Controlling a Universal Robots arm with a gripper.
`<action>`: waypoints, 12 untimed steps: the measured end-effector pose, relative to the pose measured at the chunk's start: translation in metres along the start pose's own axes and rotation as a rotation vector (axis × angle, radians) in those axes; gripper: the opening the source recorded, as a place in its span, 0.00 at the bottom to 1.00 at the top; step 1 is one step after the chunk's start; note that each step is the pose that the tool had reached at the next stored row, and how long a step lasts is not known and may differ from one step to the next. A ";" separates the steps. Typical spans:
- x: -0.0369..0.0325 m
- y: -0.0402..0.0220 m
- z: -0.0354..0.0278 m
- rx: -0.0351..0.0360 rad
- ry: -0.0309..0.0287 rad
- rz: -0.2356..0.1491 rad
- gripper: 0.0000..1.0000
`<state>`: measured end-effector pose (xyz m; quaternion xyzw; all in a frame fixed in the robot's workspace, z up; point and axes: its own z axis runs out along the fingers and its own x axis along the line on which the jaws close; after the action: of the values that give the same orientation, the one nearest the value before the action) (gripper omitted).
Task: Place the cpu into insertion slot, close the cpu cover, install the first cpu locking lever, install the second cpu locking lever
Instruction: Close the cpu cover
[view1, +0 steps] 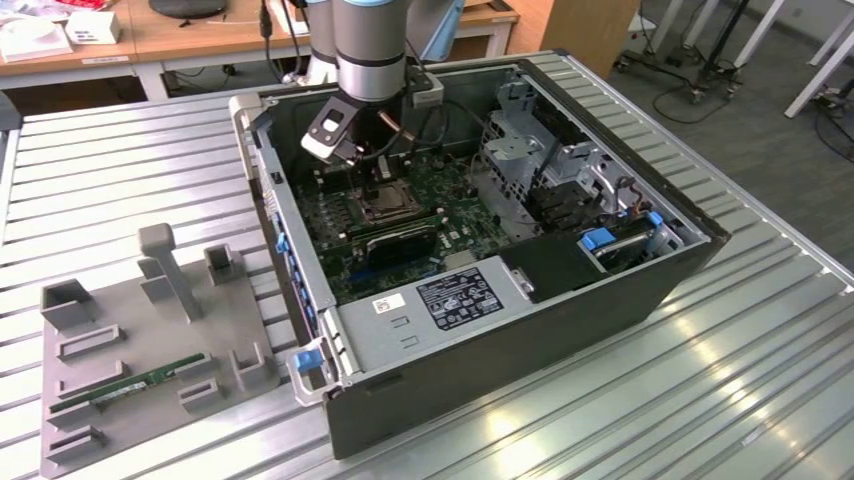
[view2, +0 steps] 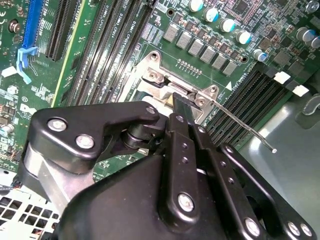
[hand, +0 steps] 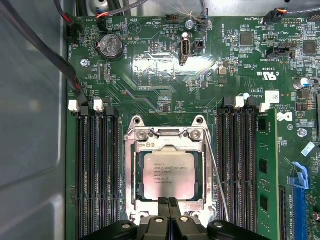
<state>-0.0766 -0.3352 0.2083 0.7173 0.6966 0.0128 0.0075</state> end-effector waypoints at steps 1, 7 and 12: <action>0.0000 0.0000 0.0000 0.0000 0.0000 0.000 0.11; 0.0000 -0.0001 -0.0001 0.0005 0.0010 -0.042 0.11; 0.0000 0.0000 -0.0001 0.0011 0.0036 -0.133 0.11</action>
<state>-0.0766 -0.3353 0.2083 0.6696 0.7426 0.0132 0.0067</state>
